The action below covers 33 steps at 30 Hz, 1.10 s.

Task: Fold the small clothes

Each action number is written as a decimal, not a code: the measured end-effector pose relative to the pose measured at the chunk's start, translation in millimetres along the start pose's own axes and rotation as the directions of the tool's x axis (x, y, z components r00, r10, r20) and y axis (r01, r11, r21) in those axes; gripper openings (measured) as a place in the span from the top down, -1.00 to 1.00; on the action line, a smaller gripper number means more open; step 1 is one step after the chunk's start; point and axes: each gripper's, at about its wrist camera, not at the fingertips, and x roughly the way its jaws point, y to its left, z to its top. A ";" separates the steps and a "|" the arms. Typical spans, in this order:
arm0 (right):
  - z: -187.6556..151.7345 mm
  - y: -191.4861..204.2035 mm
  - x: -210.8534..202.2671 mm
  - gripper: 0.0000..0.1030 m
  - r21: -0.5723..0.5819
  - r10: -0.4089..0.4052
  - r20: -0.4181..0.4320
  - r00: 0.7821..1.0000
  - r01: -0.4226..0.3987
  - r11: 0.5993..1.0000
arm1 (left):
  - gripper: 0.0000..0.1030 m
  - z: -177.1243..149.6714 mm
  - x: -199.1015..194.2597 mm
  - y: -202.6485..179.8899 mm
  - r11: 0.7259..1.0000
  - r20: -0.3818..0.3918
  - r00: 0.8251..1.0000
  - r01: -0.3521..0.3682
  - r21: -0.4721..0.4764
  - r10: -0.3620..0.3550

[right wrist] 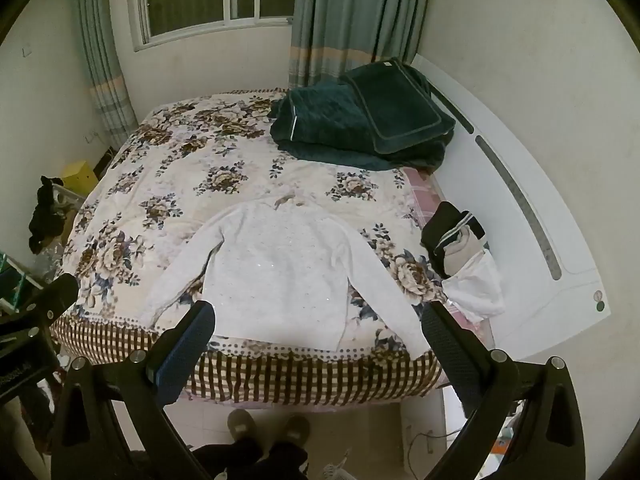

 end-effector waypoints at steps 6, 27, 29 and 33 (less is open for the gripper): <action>-0.1 -0.3 -0.6 -1.00 0.003 0.009 0.000 1.000 -0.009 1.000 | -1.00 1.7 2.9 0.9 1.000 -0.002 1.000 0.000 0.002 0.000; -3.0 -0.9 -7.1 -1.00 0.001 0.007 -0.001 1.000 -0.007 1.000 | -1.00 0.7 -4.2 1.4 0.999 0.029 0.998 -0.048 0.010 0.047; -3.9 -2.2 -6.5 -1.00 0.001 0.007 -0.001 1.000 -0.007 1.000 | -1.00 3.3 -3.1 3.3 0.999 0.028 0.999 -0.046 0.007 0.046; -4.5 -3.0 -7.2 -1.00 0.001 0.007 0.000 1.000 -0.007 1.000 | -1.00 3.3 -5.1 4.2 0.999 0.029 0.999 -0.047 0.006 0.046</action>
